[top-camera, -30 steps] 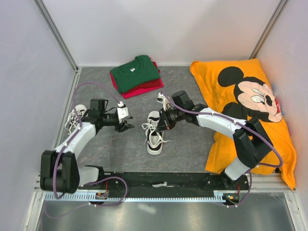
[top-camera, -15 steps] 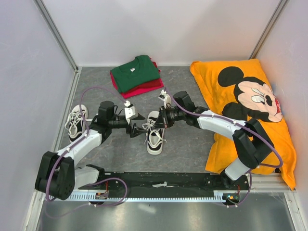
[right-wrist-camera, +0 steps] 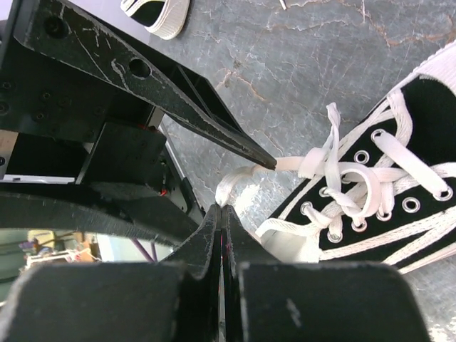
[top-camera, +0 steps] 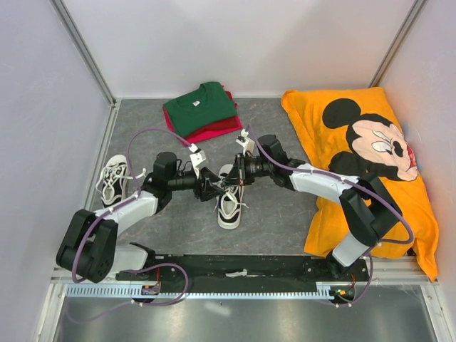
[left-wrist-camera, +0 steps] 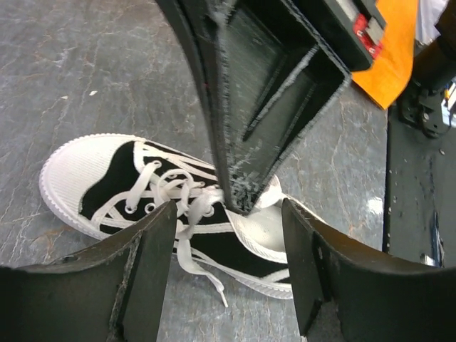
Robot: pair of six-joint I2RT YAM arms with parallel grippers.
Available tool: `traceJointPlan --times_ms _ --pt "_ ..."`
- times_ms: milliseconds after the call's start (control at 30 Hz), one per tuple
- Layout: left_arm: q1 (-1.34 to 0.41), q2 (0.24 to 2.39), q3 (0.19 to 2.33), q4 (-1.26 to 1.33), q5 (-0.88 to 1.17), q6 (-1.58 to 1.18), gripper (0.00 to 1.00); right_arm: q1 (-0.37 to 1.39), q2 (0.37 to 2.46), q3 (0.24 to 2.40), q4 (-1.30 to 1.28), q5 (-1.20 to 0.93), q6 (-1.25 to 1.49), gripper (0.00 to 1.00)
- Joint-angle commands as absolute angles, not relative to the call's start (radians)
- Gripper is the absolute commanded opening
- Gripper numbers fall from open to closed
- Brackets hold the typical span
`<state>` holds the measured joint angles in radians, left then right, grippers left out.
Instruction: Tie the shoes
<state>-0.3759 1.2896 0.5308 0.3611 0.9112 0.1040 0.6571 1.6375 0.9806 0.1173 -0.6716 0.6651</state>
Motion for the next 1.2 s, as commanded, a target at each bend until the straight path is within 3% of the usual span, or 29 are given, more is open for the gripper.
traceJointPlan --times_ms 0,233,633,1033,1067,1167 --pt "-0.38 1.308 0.512 0.465 0.862 -0.047 0.64 0.655 1.644 0.96 0.184 -0.649 0.73 0.0" --pt "-0.38 1.319 0.462 0.537 0.796 -0.161 0.57 0.657 1.641 0.923 0.222 -0.618 0.821 0.0" --pt "-0.391 1.304 0.433 0.606 0.739 -0.253 0.67 0.657 1.677 0.89 0.288 -0.568 0.953 0.0" --pt "-0.445 1.298 0.43 0.566 0.558 -0.221 0.64 0.657 1.686 0.864 0.359 -0.574 1.061 0.0" --pt "-0.445 1.298 0.428 0.561 0.546 -0.219 0.63 0.657 1.684 0.861 0.365 -0.577 1.065 0.0" --pt "-0.445 1.295 0.426 0.552 0.525 -0.219 0.48 0.657 1.683 0.858 0.368 -0.581 1.071 0.0"
